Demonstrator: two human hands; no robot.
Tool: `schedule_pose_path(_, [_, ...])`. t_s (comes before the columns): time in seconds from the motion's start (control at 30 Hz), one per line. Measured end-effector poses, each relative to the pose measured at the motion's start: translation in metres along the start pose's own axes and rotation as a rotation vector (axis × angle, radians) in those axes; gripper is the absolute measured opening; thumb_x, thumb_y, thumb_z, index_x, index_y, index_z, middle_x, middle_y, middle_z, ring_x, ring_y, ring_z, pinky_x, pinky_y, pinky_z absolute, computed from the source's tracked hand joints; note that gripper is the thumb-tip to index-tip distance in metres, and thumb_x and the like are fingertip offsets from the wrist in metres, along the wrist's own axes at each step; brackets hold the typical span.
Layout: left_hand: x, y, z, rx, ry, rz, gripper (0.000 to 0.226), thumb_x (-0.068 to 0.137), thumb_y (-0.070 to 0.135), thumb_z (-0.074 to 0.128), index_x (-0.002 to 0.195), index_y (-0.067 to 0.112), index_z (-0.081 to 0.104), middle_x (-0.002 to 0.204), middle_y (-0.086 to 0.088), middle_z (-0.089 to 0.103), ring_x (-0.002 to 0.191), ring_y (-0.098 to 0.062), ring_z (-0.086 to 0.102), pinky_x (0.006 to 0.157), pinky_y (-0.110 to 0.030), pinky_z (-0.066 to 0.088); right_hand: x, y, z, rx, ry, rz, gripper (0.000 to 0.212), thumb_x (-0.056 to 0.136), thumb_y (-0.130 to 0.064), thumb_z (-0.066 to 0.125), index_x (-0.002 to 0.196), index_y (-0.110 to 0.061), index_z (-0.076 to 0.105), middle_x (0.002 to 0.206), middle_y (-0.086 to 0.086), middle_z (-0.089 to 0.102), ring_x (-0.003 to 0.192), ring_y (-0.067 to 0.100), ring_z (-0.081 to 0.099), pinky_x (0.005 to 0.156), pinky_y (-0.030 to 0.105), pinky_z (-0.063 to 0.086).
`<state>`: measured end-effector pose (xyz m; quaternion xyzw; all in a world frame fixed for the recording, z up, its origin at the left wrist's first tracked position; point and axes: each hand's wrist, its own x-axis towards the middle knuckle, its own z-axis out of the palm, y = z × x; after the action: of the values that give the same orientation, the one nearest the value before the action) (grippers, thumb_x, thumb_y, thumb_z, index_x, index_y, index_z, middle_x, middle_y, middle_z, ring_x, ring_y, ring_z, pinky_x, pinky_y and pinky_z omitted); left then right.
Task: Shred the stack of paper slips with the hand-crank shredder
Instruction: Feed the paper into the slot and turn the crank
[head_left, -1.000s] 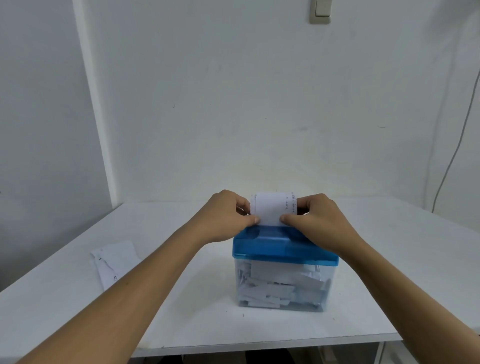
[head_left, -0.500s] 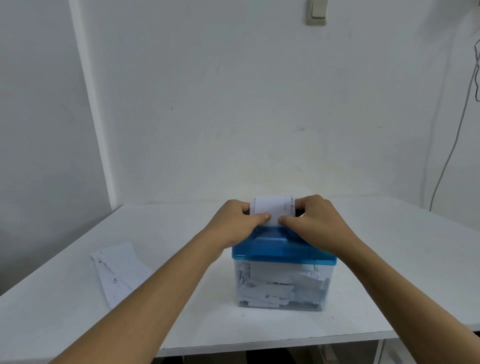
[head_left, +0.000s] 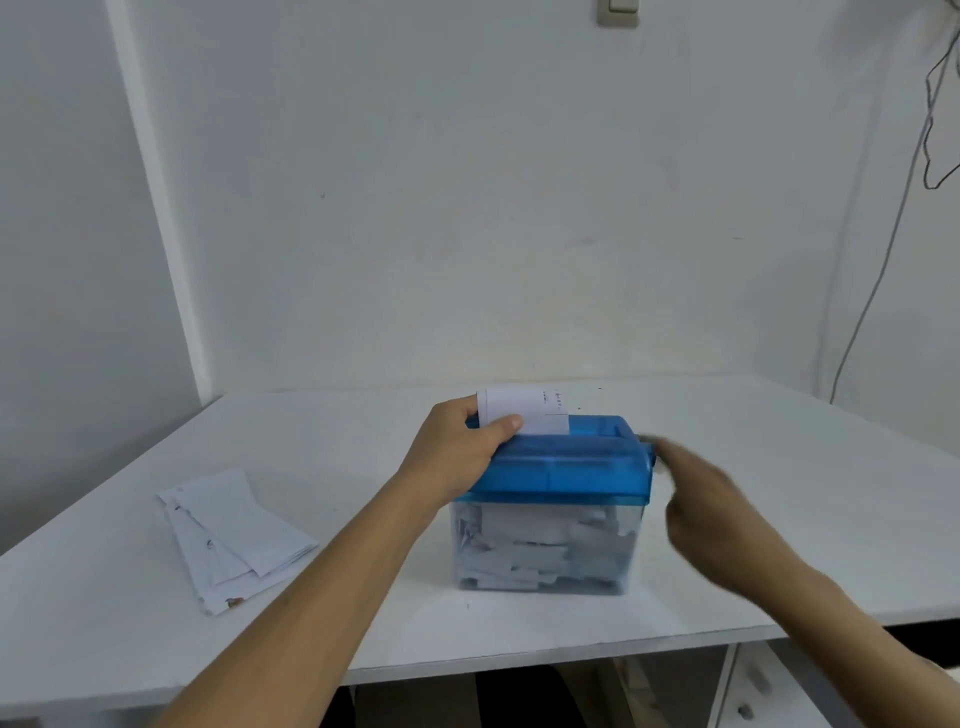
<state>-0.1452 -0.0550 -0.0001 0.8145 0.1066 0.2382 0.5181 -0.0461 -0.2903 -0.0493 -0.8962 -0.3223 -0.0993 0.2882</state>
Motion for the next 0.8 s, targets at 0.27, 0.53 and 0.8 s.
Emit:
schedule_pose_path(0.27, [0.0,-0.002,0.003,-0.01,0.016,-0.001,0.027,0.098,0.028,0.064,0.124,0.02,0.067,0.104,0.014,0.065,0.095,-0.002,0.06,0.08,-0.018,0.048,-0.008,0.009,0.045,-0.129,-0.006,-0.198,0.068,0.092,-0.042,0.066,0.144,-0.021,0.027,0.137,-0.005,0.034,0.118,0.007,0.037,0.102,0.013,0.034])
schedule_pose_path(0.53, [-0.007,-0.002,0.007,0.004,0.061,0.029,0.055,0.071,0.052,0.084,0.118,0.03,0.065,0.109,0.017,0.067,0.097,-0.002,0.061,0.069,-0.012,0.048,-0.026,-0.014,0.015,-0.363,-0.029,0.005,0.019,0.1,-0.037,0.05,0.112,-0.028,0.039,0.094,-0.01,0.064,0.076,0.012,0.062,0.072,0.023,0.057])
schedule_pose_path(0.8, [-0.011,0.004,0.003,0.083,0.014,0.056,0.061,0.061,0.059,0.087,0.112,0.034,0.064,0.102,0.022,0.065,0.089,0.003,0.061,0.057,-0.004,0.046,0.013,-0.065,-0.076,-0.315,-0.456,0.154,0.025,0.093,-0.031,0.06,0.079,-0.011,0.053,0.066,-0.001,0.054,0.053,0.01,0.049,0.051,0.022,0.048])
